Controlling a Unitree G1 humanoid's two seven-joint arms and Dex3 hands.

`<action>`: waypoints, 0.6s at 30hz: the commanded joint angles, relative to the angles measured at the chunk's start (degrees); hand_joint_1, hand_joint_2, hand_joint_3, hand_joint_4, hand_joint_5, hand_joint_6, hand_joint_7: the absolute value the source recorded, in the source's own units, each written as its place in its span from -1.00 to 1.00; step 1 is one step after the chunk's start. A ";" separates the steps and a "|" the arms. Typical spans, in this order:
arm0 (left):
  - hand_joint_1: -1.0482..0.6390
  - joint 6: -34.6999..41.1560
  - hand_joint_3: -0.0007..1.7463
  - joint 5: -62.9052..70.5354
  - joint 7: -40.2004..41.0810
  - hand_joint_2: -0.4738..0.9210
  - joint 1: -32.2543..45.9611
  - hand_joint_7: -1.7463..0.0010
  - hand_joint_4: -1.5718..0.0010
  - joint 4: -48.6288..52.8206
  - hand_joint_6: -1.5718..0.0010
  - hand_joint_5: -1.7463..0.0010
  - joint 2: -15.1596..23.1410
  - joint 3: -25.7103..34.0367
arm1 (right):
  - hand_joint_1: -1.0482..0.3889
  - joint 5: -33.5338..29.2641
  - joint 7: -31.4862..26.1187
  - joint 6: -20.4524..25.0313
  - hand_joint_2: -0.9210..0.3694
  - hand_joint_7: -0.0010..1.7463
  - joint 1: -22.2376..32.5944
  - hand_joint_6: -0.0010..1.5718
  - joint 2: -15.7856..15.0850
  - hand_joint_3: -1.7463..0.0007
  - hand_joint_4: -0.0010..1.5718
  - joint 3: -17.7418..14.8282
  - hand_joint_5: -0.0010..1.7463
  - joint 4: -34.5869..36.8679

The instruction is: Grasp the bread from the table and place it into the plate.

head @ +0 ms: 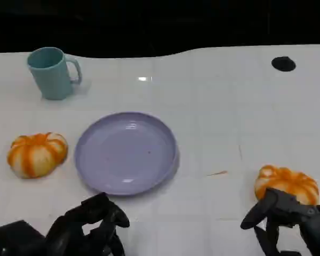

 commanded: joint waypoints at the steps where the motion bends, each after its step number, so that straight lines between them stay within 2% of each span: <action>1: -0.57 -0.84 -0.35 0.02 -0.32 1.00 -0.19 -0.73 -0.03 0.36 0.15 -1.00 0.71 0.38 | 0.08 0.49 -0.15 -0.42 -0.34 0.63 -0.21 -0.02 -0.39 -0.31 0.13 -0.51 1.00 0.36; 18: -0.59 -1.42 -0.29 0.05 -0.15 0.97 -0.25 -0.72 -0.06 0.71 0.12 -1.00 0.51 0.10 | 0.10 1.71 0.38 -0.17 -0.33 0.58 -0.09 -0.02 -0.42 -0.31 0.11 -0.56 1.00 0.10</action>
